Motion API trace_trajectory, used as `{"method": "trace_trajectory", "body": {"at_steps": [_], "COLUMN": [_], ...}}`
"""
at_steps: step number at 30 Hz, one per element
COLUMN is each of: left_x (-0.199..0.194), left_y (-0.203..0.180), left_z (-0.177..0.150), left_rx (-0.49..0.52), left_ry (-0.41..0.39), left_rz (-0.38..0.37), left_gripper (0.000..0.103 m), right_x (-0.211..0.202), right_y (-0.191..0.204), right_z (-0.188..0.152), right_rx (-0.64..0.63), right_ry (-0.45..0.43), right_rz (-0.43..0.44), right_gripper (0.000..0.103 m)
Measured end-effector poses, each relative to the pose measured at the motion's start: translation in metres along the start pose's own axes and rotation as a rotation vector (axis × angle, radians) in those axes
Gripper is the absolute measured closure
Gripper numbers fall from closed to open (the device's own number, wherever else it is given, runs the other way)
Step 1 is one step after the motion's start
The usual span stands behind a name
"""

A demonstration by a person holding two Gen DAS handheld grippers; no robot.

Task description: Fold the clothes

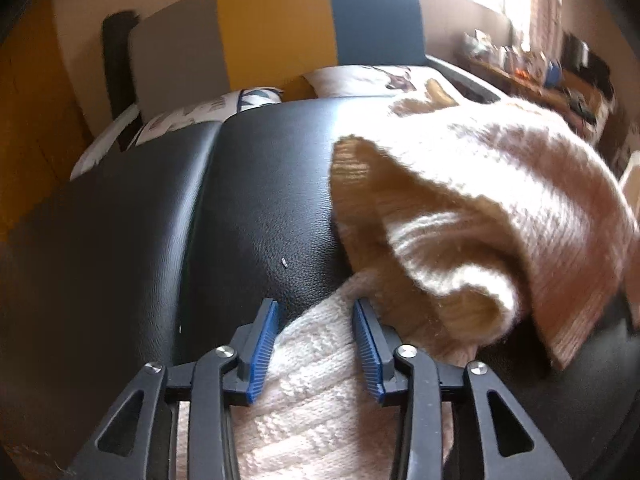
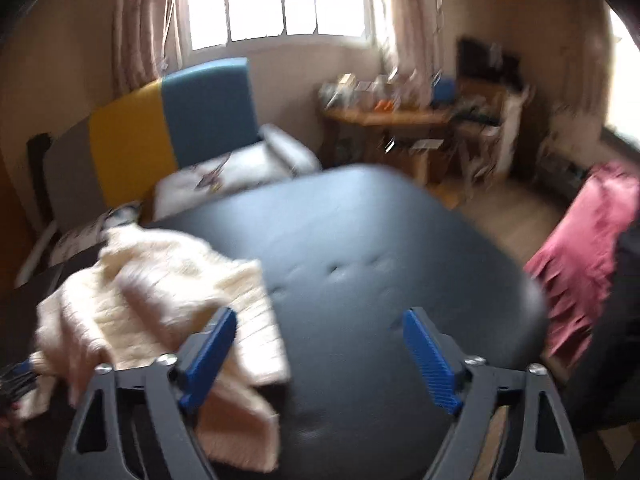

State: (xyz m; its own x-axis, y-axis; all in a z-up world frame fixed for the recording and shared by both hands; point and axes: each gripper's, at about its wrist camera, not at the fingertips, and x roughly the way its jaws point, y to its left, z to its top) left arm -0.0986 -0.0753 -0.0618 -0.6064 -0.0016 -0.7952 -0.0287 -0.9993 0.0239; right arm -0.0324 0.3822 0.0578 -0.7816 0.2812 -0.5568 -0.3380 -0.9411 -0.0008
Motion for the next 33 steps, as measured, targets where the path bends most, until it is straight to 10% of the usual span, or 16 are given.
{"method": "trace_trajectory", "body": {"at_steps": [4,12,20,27,28,30,33], "left_x": [-0.001,0.000,0.000,-0.006,-0.008,-0.011,-0.013], "left_y": [0.005,0.020,0.008,0.023,0.029,0.032,0.030], "left_z": [0.003,0.012,0.001,0.003,0.003,0.004,0.003], "left_rx": [-0.010,-0.081,0.042,-0.021,-0.056,-0.092,-0.097], "left_ry": [0.017,0.007,0.006,0.046,0.044,0.049,0.053], "left_rz": [-0.023,-0.029,-0.091,-0.219,-0.255,-0.319,-0.368], "left_gripper": [0.055,0.055,0.055,0.055,0.055,0.055,0.055], "right_x": [-0.037,-0.006,0.074,0.082,0.084,0.087,0.086], "right_y": [0.011,0.103,0.189,0.213,0.218,0.225,0.223], "right_z": [0.006,0.026,0.009,-0.007,-0.012,-0.023,-0.032], "right_rx": [-0.043,-0.193,-0.433,-0.264,-0.273,-0.286,-0.273], "right_ry": [-0.209,-0.048,0.160,0.338,0.360,0.391,0.410], "right_rz": [-0.038,0.299,0.323,0.683,0.691,0.699,0.705], "right_gripper": [0.000,0.000,0.000,0.002,0.005,0.058,0.084]}}
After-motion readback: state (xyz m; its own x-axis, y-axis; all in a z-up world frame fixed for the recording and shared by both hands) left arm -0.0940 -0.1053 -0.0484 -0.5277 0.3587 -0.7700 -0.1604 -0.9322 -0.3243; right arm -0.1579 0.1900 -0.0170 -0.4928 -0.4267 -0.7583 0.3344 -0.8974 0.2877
